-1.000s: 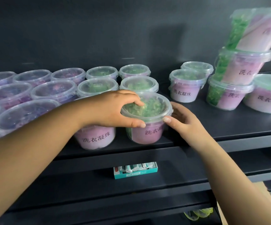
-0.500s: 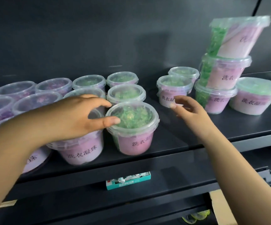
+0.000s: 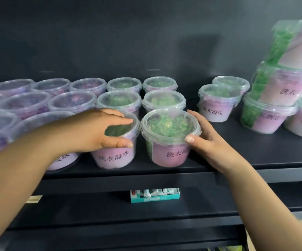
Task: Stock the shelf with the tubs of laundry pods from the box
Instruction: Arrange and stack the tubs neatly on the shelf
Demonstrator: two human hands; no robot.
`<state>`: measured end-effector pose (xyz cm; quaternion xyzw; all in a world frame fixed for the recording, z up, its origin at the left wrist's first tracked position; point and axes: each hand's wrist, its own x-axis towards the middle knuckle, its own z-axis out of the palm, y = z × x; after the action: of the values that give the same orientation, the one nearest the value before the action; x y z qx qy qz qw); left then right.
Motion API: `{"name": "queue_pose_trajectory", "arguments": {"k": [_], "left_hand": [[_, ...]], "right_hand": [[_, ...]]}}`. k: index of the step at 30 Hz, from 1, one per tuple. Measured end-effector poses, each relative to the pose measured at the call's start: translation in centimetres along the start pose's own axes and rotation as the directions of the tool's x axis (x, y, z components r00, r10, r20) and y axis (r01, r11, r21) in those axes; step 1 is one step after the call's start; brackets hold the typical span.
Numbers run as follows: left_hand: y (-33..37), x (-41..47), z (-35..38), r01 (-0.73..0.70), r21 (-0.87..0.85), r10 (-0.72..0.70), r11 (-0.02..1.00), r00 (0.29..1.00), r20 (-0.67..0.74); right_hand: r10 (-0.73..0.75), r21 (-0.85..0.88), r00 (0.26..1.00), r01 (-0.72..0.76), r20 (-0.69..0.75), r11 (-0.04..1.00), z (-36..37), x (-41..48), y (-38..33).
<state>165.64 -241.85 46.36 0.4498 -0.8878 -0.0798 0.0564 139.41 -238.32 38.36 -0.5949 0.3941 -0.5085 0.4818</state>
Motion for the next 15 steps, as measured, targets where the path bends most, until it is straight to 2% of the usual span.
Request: {"name": "queue_pose_trajectory", "arguments": {"k": [2,4,5,7,9,11,13,15], "left_hand": [[0.8,0.8,-0.7,-0.005,0.004,0.005,1.000,1.000,-0.024],[2.4,2.6,-2.1,-0.017,-0.115,0.006,0.993,0.995,-0.097],[3.3,3.7,-2.7,-0.034,-0.194,0.008,0.980,0.991,-0.134],[5.2,6.4,-3.5,-0.114,-0.219,0.075,0.969,0.981,-0.178],[7.0,9.0,-3.4,-0.178,-0.191,0.148,0.965,0.976,-0.162],[8.6,11.4,-2.8,-0.215,-0.122,0.202,0.969,0.973,-0.112],[9.9,13.8,-2.2,-0.263,-0.025,0.261,0.964,0.963,-0.062],[11.2,16.3,-1.5,-0.311,0.067,0.312,0.948,0.950,-0.013]], "right_hand": [[0.012,-0.016,0.999,-0.012,-0.030,1.000,-0.1,-0.1,-0.1],[0.025,-0.056,0.996,-0.030,-0.086,0.998,-0.5,-0.4,-0.6],[0.018,-0.074,0.991,-0.028,-0.135,0.997,-0.9,-0.5,-0.8],[-0.010,-0.133,0.950,-0.034,-0.312,0.990,-2.4,-1.0,-1.2],[-0.038,-0.250,0.864,-0.103,-0.502,0.963,-4.4,-1.4,-1.3],[-0.143,-0.454,0.756,-0.220,-0.639,0.863,-6.7,-1.9,-1.2],[-0.331,-0.617,0.624,-0.317,-0.708,0.720,-9.3,-2.5,-1.2],[-0.434,-0.640,0.514,-0.340,-0.740,0.689,-12.4,-2.9,-1.1]]}}
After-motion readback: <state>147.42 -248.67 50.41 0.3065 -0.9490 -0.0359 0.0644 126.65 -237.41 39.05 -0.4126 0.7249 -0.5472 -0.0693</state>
